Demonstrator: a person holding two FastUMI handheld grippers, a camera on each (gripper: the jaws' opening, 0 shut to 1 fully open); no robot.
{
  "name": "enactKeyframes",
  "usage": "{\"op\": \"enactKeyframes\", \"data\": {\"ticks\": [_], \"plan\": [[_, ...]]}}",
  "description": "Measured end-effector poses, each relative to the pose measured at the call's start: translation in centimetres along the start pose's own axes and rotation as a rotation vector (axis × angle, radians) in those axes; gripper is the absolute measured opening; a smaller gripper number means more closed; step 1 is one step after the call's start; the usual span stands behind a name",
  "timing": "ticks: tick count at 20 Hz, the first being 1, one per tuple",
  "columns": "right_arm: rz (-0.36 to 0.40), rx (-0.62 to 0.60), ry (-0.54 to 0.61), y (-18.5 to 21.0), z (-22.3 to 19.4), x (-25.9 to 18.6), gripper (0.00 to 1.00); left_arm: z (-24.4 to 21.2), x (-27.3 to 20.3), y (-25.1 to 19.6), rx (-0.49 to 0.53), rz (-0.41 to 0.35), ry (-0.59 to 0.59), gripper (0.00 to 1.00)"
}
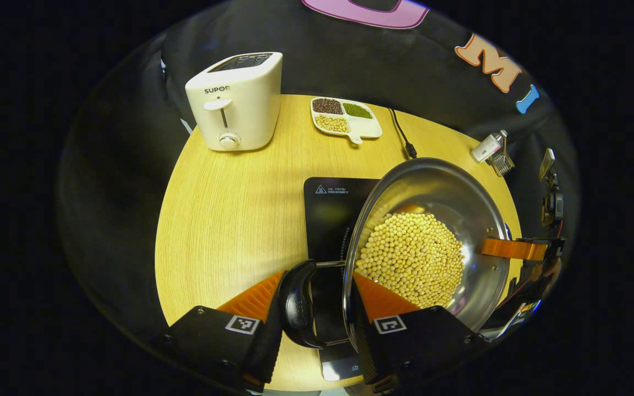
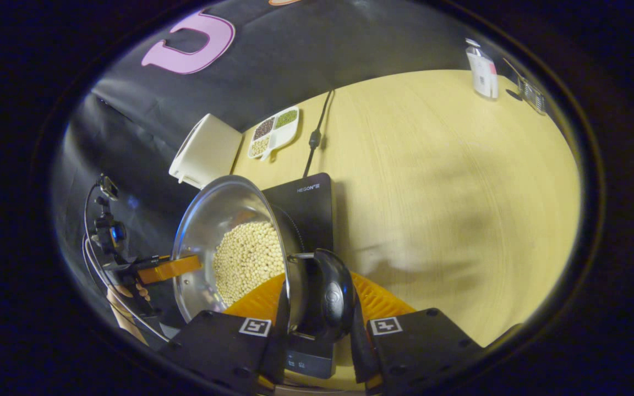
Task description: First push the handle of the pot to place it horizontally, then grasp the pot with both hands and set it on the induction cooktop.
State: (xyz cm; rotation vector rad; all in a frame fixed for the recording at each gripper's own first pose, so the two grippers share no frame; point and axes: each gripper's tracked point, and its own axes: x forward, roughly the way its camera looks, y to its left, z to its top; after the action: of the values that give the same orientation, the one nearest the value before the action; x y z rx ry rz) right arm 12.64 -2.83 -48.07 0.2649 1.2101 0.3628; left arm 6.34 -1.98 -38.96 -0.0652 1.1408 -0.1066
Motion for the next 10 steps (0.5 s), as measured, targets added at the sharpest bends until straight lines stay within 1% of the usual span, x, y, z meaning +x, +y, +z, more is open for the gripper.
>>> {"op": "enactKeyframes", "data": {"ticks": [4, 5, 6, 7, 8, 9, 10], "plan": [[0.004, -0.007, -0.009, 0.0, 0.1, 0.1, 0.51, 0.1, 0.0, 0.0, -0.005, 0.002, -0.003, 0.61], [0.007, -0.010, -0.011, 0.2, 0.1, -0.1, 0.46, 0.0, -0.1, 0.0, -0.003, 0.005, -0.003, 0.61], [0.003, -0.018, -0.004, 0.0, -0.2, 0.0, 0.50, 0.1, -0.1, 0.3, 0.014, 0.024, -0.007, 0.63], [0.020, -0.027, -0.002, 0.2, -0.3, -0.4, 0.51, 0.3, -0.2, 0.7, 0.042, 0.051, -0.026, 0.64], [0.023, -0.035, -0.019, 0.3, 0.0, -0.7, 0.66, 0.7, -0.4, 1.4, 0.068, 0.090, -0.047, 0.77], [0.045, -0.044, -0.056, 1.0, 0.3, 0.1, 0.82, 1.0, -1.1, 1.1, 0.085, 0.099, -0.073, 0.89], [0.059, -0.046, -0.083, 1.4, 0.7, -0.6, 0.98, 1.5, -1.0, 0.7, 0.082, 0.090, -0.111, 1.00]]}}
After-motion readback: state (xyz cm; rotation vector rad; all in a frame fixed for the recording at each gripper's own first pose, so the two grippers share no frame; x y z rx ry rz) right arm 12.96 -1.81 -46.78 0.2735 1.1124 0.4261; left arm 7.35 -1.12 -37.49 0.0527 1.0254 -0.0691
